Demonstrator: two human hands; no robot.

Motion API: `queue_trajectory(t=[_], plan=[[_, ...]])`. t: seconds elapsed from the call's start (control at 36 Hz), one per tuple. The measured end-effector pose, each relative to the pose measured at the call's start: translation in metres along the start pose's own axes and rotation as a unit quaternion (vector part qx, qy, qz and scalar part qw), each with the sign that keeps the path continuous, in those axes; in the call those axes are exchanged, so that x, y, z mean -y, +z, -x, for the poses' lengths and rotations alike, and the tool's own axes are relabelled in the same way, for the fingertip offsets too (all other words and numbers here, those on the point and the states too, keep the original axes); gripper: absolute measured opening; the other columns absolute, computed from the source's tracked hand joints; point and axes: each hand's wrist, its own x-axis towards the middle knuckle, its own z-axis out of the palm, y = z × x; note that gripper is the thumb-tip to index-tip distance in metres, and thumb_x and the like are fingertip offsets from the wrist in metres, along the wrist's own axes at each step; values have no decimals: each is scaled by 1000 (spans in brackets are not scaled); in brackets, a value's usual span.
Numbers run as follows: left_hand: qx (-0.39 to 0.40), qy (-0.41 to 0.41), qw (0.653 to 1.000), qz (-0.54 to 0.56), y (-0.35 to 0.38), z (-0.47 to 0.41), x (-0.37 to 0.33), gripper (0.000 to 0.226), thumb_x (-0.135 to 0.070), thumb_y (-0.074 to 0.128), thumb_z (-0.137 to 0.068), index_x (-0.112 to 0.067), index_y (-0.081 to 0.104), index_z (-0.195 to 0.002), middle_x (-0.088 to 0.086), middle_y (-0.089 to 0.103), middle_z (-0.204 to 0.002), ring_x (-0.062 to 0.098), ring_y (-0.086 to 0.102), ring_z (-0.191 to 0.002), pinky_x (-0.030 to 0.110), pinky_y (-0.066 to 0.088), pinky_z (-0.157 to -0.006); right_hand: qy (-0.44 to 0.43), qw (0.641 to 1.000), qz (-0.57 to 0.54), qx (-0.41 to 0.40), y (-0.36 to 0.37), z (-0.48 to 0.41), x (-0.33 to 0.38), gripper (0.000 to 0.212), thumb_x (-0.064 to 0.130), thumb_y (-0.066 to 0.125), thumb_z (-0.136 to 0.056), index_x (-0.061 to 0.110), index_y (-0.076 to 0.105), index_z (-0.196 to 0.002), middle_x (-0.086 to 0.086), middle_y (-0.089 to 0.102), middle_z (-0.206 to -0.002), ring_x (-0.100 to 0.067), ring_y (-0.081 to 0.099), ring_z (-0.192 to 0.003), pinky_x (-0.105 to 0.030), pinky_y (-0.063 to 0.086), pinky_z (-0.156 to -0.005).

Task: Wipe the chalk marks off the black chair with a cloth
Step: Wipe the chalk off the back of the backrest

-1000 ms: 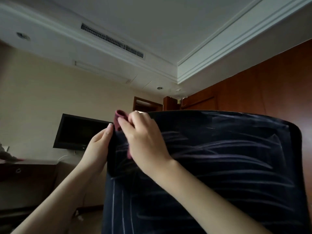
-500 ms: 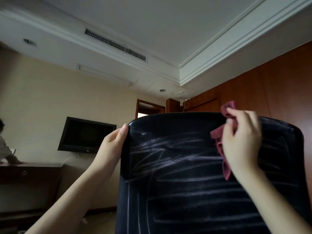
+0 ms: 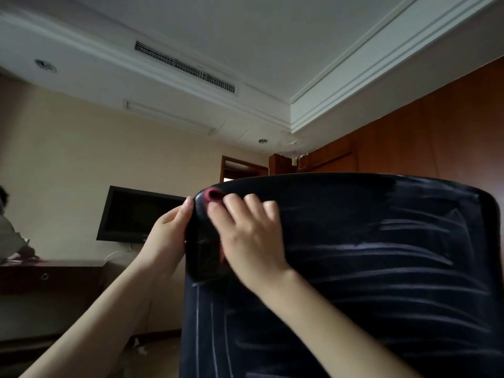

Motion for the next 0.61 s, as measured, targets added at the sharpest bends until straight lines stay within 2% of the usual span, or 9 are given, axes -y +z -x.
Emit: queue_trajectory(t=[0.06,0.11,0.28,0.36,0.42,0.44,0.5,0.56,0.61], plan=[[-10,-10,1000,2,1,1,0,42,-42,42,-97,-20,76,-85,17,69,-101,28,63,-96,49,46,-94,13,1000,17,-3,-9,2,-23,19,15,47,-91,16,66,-94,-4,58,-84,-27,52,-74,-38,36,-62],[-11,-10,1000,9,2,1,1,41,-46,45,-92,-21,76,-83,18,69,-102,30,62,-97,53,43,-98,39,998,44,-15,-20,7,-53,23,15,44,-90,13,66,-98,-5,59,-85,-28,53,-75,-37,36,-64],[-1,29,999,-15,17,6,-4,42,-54,47,-82,-23,75,-81,25,66,-102,36,61,-97,50,45,-94,213,968,128,-41,-68,29,-170,22,3,54,-86,5,63,-106,-15,59,-97,-35,57,-87,-44,37,-78],[-33,89,991,-95,22,4,-1,35,-43,44,-95,-24,70,-83,7,68,-86,16,62,-84,36,47,-81,274,950,143,-51,-77,35,-202,18,3,52,-91,5,61,-106,-16,58,-98,-36,56,-86,-46,37,-81],[-88,180,960,-195,28,4,-5,28,-27,39,-102,-23,65,-92,-6,65,-87,2,59,-83,21,44,-76,276,948,140,-70,-73,34,-204,18,3,50,-90,5,62,-104,-15,59,-98,-35,56,-85,-43,38,-79],[-111,226,938,-239,32,4,-9,27,-23,37,-103,-21,63,-99,-7,64,-93,2,58,-89,18,43,-78,272,949,136,-82,-71,32,-201,19,2,50,-89,6,62,-103,-14,59,-98,-34,57,-85,-42,39,-77],[-133,293,883,-343,47,2,-21,32,-27,34,-101,-20,63,-112,-3,66,-107,17,57,-103,33,43,-89,262,952,117,-107,-66,27,-190,19,3,50,-89,6,63,-102,-13,59,-96,-31,57,-83,-39,40,-75],[-95,336,810,-471,73,0,-35,37,-33,32,-97,-24,64,-115,-3,66,-113,24,56,-107,37,34,-89,238,959,90,-124,-59,20,-173,20,4,50,-87,7,64,-100,-12,59,-95,-30,57,-82,-37,40,-74],[-46,343,769,-538,111,-4,-46,33,-36,34,-101,-28,63,-113,-7,66,-112,20,56,-107,31,25,-82,196,970,70,-125,-51,12,-150,20,4,52,-84,8,66,-97,-11,59,-90,-30,57,-78,-38,40,-70]])
